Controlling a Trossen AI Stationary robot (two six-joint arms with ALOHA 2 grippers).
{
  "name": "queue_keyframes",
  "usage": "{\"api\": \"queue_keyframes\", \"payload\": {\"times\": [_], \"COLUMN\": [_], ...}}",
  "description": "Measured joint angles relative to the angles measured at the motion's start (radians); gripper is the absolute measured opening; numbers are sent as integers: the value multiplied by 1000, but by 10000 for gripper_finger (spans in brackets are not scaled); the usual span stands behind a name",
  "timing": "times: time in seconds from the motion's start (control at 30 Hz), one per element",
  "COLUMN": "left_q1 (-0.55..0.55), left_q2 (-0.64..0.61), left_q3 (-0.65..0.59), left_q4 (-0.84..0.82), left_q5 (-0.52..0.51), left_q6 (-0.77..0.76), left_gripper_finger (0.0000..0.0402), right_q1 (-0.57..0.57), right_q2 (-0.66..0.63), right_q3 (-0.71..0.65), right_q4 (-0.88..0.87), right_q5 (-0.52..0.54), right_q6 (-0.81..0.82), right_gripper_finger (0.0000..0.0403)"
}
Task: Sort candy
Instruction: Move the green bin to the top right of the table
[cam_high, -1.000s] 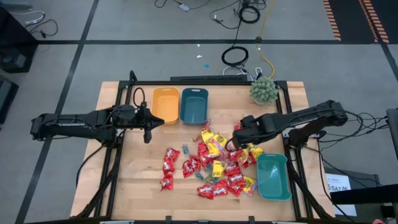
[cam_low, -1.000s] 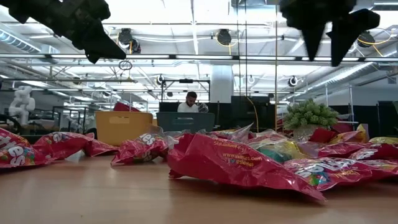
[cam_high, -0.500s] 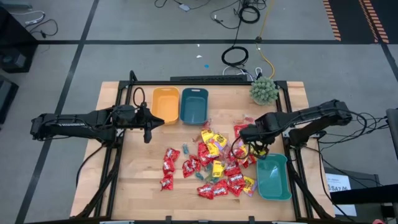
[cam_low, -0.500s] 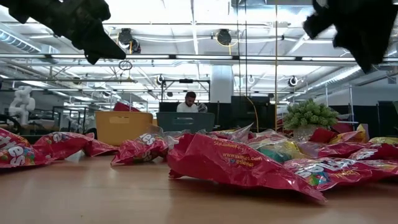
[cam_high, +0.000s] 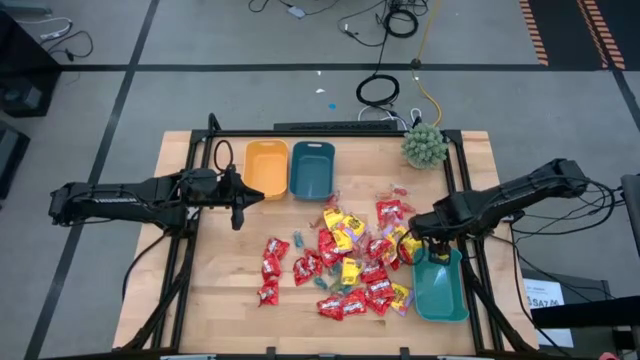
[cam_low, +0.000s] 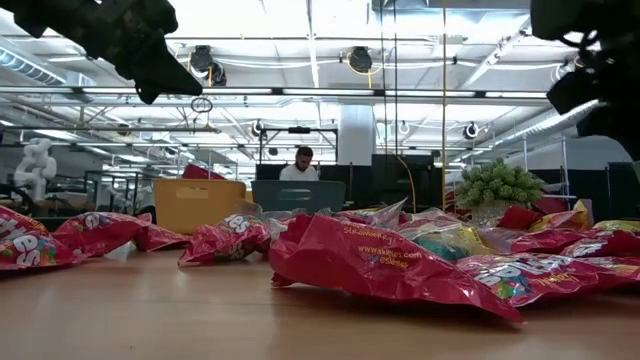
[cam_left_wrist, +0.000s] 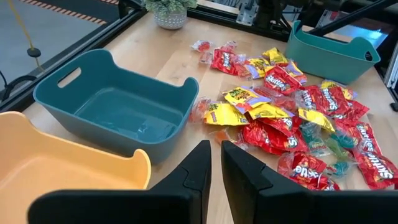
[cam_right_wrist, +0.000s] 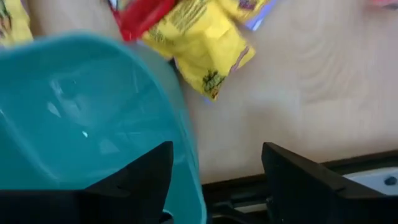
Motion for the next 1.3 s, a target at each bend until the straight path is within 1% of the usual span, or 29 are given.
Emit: {"api": "queue_keyframes", "payload": {"times": [0.17, 0.33, 0.4, 0.47, 0.57, 0.63, 0.67, 0.77, 0.83, 0.87, 0.97, 1.1, 1.17, 1.3], "left_q1": [0, 0, 0, 0, 0, 0, 0, 0, 0, 0, 0, 0, 0, 0], "left_q2": [0, 0, 0, 0, 0, 0, 0, 0, 0, 0, 0, 0, 0, 0], "left_q3": [0, 0, 0, 0, 0, 0, 0, 0, 0, 0, 0, 0, 0, 0], "left_q4": [0, 0, 0, 0, 0, 0, 0, 0, 0, 0, 0, 0, 0, 0], "left_q5": [0, 0, 0, 0, 0, 0, 0, 0, 0, 0, 0, 0, 0, 0], "left_q6": [-3, -3, -17, -25, -25, -25, -25, -25, -25, -25, -25, -25, -24, -24], "left_gripper_finger": [48, 48, 48, 48, 48, 48, 48, 48, 48, 48, 48, 48, 48, 48], "right_q1": [4, 4, 4, 4, 4, 4, 4, 4, 1, -2, -6, -18, -43, -129], "right_q2": [-5, -5, -5, -4, -4, -4, -4, -4, -4, -4, -4, -4, -4, 2], "right_q3": [-29, -93, -133, -170, -202, -209, -209, -209, -208, -203, -151, 10, 110, 310], "right_q4": [57, 182, 246, 293, 314, 304, 298, 286, 286, 282, 247, 130, 80, 15], "right_q5": [0, 22, 24, 26, 29, 29, 29, 11, -40, -70, -130, -124, -87, 70], "right_q6": [-75, -104, -100, -61, -32, -31, -32, -33, -28, -24, 33, 39, 17, -40], "right_gripper_finger": [238, 238, 238, 237, 224, 197, 176, 93, 32, 16, 10, 2, 2, 1]}}
